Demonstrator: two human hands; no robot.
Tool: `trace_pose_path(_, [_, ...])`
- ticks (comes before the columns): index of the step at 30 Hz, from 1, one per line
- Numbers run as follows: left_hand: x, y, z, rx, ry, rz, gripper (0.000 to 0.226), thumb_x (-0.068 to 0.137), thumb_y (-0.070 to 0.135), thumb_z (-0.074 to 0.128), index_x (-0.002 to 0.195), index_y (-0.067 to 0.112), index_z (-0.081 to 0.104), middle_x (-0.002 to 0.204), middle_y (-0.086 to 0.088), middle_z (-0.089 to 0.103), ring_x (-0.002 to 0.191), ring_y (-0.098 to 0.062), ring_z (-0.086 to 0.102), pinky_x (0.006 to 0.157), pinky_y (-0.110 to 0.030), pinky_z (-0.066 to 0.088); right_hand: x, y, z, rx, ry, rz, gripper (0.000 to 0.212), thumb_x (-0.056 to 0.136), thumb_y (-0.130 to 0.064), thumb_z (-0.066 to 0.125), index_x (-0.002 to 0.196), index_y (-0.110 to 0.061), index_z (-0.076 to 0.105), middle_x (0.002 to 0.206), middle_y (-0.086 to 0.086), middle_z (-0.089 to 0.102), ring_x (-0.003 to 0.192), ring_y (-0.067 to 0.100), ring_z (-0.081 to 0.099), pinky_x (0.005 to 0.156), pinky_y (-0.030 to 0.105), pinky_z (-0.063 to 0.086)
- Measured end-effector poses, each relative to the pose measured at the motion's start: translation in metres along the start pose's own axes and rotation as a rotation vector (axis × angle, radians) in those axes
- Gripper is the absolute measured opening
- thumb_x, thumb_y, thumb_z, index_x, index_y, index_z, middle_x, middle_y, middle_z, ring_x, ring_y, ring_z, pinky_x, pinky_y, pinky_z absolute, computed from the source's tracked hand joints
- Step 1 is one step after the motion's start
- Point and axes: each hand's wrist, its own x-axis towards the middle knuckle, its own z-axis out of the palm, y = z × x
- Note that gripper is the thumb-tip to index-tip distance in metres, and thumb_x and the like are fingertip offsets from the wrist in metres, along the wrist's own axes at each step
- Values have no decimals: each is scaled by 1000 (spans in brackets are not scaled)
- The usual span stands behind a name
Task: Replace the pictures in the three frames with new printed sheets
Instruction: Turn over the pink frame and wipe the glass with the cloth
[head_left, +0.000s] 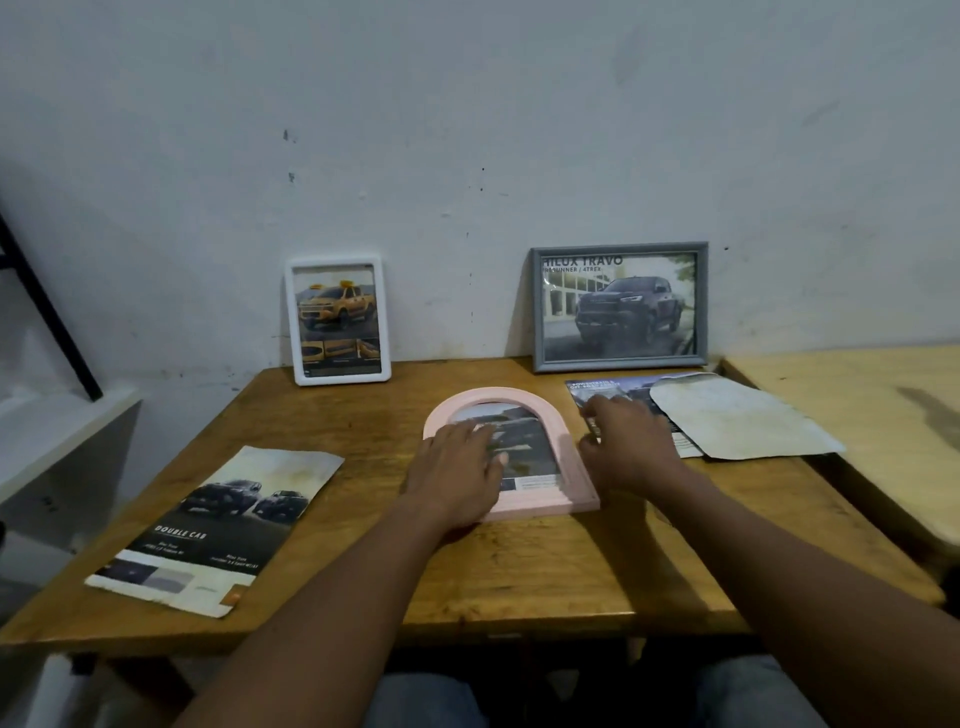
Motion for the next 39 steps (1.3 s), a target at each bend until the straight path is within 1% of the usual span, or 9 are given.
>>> trace_pose_path(4, [-7, 5, 8, -19, -31, -28, 59, 103, 55, 35, 157, 30, 30, 166, -4, 25, 152, -25, 19, 123, -49, 22, -26, 29, -19, -89, -93, 127, 52, 86, -40, 64, 133, -25, 49, 137, 8, 51, 125, 30, 46, 100, 48, 41])
trace_pose_path(8, [-17, 3, 5, -40, -59, -59, 58, 104, 56, 32, 158, 36, 25, 169, -4, 17, 155, -28, 11, 124, -50, 15, -43, 49, -19, -31, -215, 159, 51, 88, -37, 61, 135, -21, 46, 139, 12, 47, 123, 33, 50, 100, 46, 47])
trace_pose_path(13, [-20, -7, -2, -48, -87, -105, 60, 104, 55, 30, 160, 34, 18, 169, -4, 13, 155, -28, 9, 124, -52, 14, -48, 45, -8, -52, -95, 124, 41, 92, -23, 61, 132, -19, 51, 134, 12, 51, 121, 28, 52, 101, 40, 47])
trace_pose_path(18, [-9, -28, -15, -101, -109, -167, 60, 107, 49, 31, 162, 31, 13, 170, -2, 9, 156, -26, 4, 125, -49, 14, -31, 30, -16, -42, -57, 92, 17, 91, -15, 63, 108, -17, 64, 107, 6, 67, 96, 23, 61, 78, 34, 52])
trace_pose_path(22, [6, -43, -23, -185, -70, -186, 59, 108, 40, 37, 162, 28, 15, 170, 2, 12, 157, -22, 5, 124, -46, 14, 9, -7, -26, 181, -42, -39, 14, 92, -13, 65, 105, -17, 70, 95, 2, 69, 80, 15, 63, 66, 27, 53])
trace_pose_path(24, [15, -51, -24, -213, -58, -180, 58, 108, 37, 37, 162, 28, 17, 170, 3, 14, 156, -20, 6, 124, -44, 14, 31, -30, -25, 262, -61, -150, 15, 93, -12, 64, 105, -18, 72, 96, 1, 69, 82, 14, 63, 61, 20, 46])
trace_pose_path(27, [28, -61, -22, -254, -48, -164, 58, 108, 35, 37, 162, 29, 16, 169, 4, 15, 156, -19, 8, 123, -41, 15, 65, -62, -8, 283, -80, -264, 23, 91, -10, 65, 111, -20, 72, 104, 1, 69, 94, 19, 64, 73, 25, 49])
trace_pose_path(31, [36, -68, -14, -300, -58, -165, 61, 108, 31, 40, 162, 32, 11, 169, 1, 17, 156, -19, 11, 123, -41, 21, 91, -93, 28, 220, -47, -387, 29, 89, -7, 63, 112, -21, 73, 107, 3, 69, 96, 21, 62, 83, 35, 52])
trace_pose_path(39, [36, -72, 2, -334, -34, -91, 64, 108, 38, 31, 161, 37, -6, 164, 8, 31, 147, -22, 36, 117, -42, 34, 90, -82, 71, 130, -140, -503, 39, 88, -22, 51, 122, -33, 66, 119, -2, 71, 107, 23, 62, 90, 40, 51])
